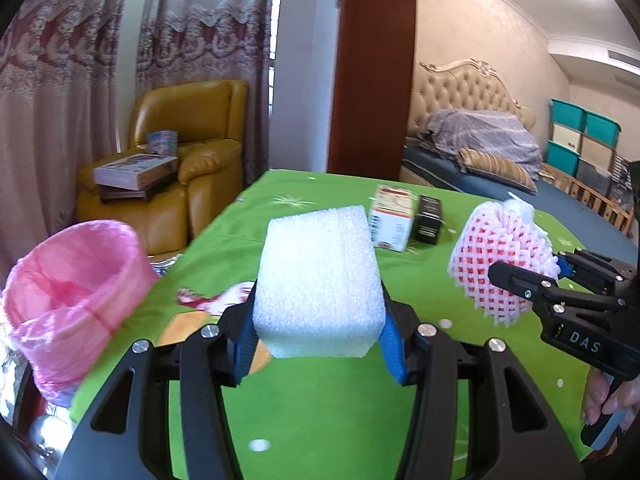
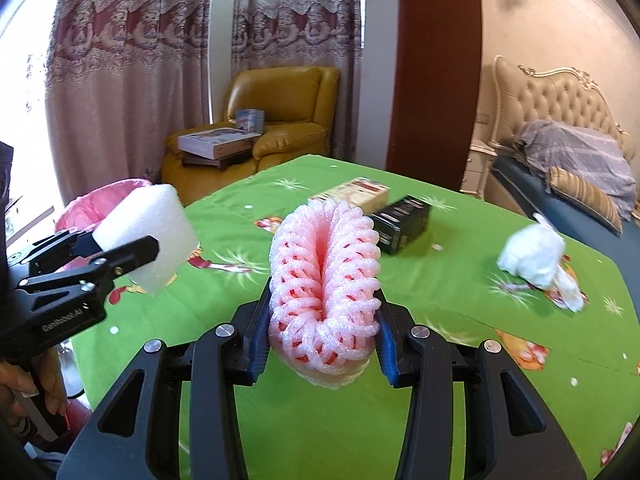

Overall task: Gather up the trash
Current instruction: 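Carry the foam block and pink net over the pink bin, then open the left tool to drop the foam block while the right tool releases the net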

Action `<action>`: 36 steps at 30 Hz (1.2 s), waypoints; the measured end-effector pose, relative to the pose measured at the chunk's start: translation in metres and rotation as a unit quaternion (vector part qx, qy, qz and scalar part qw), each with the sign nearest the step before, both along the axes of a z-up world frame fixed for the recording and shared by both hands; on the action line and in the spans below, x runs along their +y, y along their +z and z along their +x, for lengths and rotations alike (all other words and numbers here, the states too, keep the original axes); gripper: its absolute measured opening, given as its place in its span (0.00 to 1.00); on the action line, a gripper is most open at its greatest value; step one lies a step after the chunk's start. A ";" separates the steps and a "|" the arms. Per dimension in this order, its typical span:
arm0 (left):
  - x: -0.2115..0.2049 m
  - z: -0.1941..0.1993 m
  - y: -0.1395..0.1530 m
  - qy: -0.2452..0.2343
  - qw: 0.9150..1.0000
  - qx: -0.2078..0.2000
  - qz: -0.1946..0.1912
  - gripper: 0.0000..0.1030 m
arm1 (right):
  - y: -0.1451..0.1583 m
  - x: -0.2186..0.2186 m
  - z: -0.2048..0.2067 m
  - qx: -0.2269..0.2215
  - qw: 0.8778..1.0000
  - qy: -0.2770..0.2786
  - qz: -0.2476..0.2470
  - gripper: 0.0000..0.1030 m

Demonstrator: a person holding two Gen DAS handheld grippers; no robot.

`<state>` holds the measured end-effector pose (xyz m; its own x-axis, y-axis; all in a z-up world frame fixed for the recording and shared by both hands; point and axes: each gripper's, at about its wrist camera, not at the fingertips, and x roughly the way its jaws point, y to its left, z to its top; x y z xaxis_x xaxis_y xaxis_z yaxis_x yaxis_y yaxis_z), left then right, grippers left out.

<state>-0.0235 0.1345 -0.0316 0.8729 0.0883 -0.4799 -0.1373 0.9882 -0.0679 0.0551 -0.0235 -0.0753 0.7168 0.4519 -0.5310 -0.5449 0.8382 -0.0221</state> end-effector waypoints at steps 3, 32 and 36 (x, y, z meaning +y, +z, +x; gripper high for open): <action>0.017 -0.009 0.005 0.008 1.000 -0.004 -0.002 0.48 | 0.002 0.017 0.000 -0.001 1.000 0.018 0.002 0.41; 0.216 -0.073 0.029 0.173 0.985 0.004 -0.001 0.49 | 0.042 0.231 -0.010 -0.022 0.971 0.236 0.014 0.42; 0.256 -0.068 0.019 0.185 0.982 0.025 -0.018 0.49 | 0.047 0.261 0.000 -0.006 0.966 0.258 0.022 0.42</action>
